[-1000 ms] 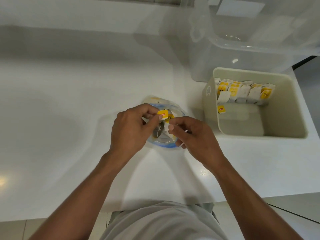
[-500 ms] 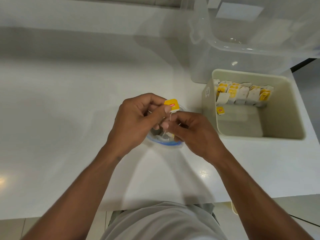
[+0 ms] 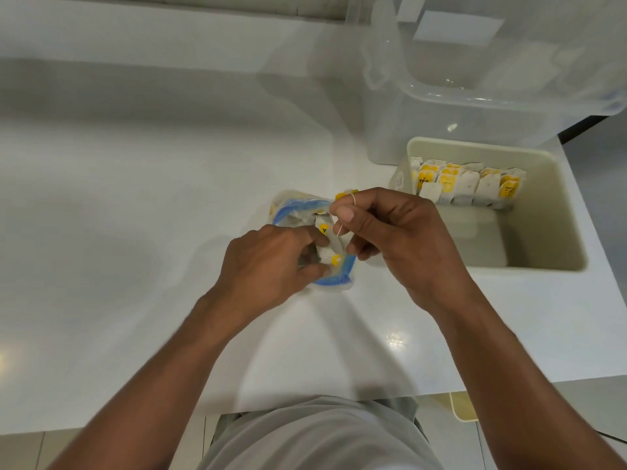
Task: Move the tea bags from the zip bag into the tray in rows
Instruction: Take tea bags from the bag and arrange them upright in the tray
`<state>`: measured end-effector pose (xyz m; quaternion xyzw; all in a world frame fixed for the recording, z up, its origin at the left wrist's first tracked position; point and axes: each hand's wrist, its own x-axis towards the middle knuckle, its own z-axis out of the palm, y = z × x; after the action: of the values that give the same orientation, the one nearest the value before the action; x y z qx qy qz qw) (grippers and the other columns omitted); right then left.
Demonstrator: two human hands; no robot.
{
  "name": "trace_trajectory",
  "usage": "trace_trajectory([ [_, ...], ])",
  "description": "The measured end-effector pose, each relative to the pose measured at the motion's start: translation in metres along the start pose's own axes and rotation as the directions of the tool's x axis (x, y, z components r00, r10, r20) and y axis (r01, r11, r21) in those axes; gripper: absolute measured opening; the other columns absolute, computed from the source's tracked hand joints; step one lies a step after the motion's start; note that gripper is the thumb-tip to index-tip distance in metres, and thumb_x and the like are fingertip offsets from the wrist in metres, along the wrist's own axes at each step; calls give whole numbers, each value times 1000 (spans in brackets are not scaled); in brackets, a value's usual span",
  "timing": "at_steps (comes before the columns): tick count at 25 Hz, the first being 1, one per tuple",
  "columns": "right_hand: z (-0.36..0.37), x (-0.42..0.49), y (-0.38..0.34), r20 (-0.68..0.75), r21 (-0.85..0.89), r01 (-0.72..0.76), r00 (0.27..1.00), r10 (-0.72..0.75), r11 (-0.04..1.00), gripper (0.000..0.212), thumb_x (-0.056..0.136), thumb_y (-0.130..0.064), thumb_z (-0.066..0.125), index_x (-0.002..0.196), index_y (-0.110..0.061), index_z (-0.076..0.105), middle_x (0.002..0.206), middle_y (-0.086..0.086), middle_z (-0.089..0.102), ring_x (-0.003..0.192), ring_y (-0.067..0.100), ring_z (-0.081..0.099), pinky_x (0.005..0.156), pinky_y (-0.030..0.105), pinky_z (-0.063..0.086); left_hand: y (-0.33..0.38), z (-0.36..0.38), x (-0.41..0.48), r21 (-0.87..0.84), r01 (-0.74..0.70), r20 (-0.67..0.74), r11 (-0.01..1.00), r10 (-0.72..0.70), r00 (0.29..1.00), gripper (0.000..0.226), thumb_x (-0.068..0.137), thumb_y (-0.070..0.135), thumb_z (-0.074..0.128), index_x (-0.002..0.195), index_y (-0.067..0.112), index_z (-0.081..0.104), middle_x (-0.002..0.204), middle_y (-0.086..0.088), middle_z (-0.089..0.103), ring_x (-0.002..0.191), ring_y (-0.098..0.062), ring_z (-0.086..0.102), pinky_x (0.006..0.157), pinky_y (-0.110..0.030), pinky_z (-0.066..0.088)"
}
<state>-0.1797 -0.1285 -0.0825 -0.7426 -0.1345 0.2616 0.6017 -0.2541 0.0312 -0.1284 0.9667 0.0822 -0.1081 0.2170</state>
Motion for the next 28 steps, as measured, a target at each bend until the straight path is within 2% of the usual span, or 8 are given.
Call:
trace_trajectory([
  [5, 0, -3, -2, 14, 118, -67, 998, 66, 991, 10, 92, -15, 64, 93, -12, 73, 75, 3, 70, 56, 13, 60, 53, 20, 48, 10, 7, 2, 9, 84, -99, 996, -83, 992, 43, 79, 76, 57, 102, 39, 61, 70, 17, 48, 69, -10, 50, 53, -21, 30],
  [11, -6, -3, -6, -12, 123, -64, 998, 66, 990, 10, 91, -18, 65, 91, -15, 74, 73, 4, 70, 55, 13, 60, 52, 22, 49, 5, 15, 5, -180, 60, -199, 982, -96, 975, 27, 87, 54, 66, 102, 34, 55, 89, 17, 64, 76, -14, 62, 56, -23, 39],
  [13, -9, -3, -4, -27, -2, -72, 997, 72, 997, 10, 92, -21, 65, 92, -16, 74, 73, 2, 71, 56, 11, 62, 54, 24, 51, 2, 18, 5, -262, 62, -173, 963, -110, 979, 22, 88, 48, 66, 104, 33, 64, 88, 17, 66, 78, -14, 64, 61, -26, 47],
  [14, -11, -2, 0, -38, -168, -48, 998, 42, 985, 10, 92, -23, 66, 93, -18, 74, 73, -1, 71, 56, 9, 63, 57, 26, 53, 0, 19, 5, -325, 68, -162, 943, -127, 979, 20, 87, 48, 68, 102, 34, 67, 86, 17, 68, 79, -14, 66, 65, -31, 53],
  [16, -15, -2, 8, 6, -612, 94, 993, -114, 785, 10, 92, -32, 64, 99, -28, 71, 72, -12, 69, 60, 6, 62, 62, 31, 55, -4, 20, 8, -408, 78, -148, 910, -150, 977, 20, 82, 51, 72, 95, 36, 70, 82, 18, 70, 77, -12, 68, 70, -39, 57],
  [18, -15, -3, 7, 111, -829, 205, 972, -206, 520, 16, 94, -37, 60, 108, -35, 66, 76, -15, 68, 65, 9, 62, 61, 31, 52, -7, 19, 9, -412, 97, -134, 906, -165, 977, 21, 79, 54, 74, 90, 36, 71, 79, 18, 70, 75, -12, 67, 70, -41, 57],
  [22, -13, -2, -2, 192, -916, 235, 969, -158, 326, 28, 101, -42, 42, 120, -40, 62, 100, -6, 69, 86, 20, 65, 66, 29, 46, -3, 17, 10, -332, 141, -122, 933, -190, 974, 23, 77, 56, 75, 86, 34, 73, 77, 11, 70, 73, -14, 65, 69, -39, 57],
  [28, -10, 1, 7, 210, -860, 235, 972, -107, 453, 25, 89, -54, 59, 111, -45, 64, 99, -13, 67, 84, 10, 64, 69, 27, 46, 3, 13, 9, -311, 131, -136, 941, -180, 974, 22, 78, 50, 76, 86, 31, 72, 67, 16, 63, 70, -12, 61, 63, -29, 50],
])
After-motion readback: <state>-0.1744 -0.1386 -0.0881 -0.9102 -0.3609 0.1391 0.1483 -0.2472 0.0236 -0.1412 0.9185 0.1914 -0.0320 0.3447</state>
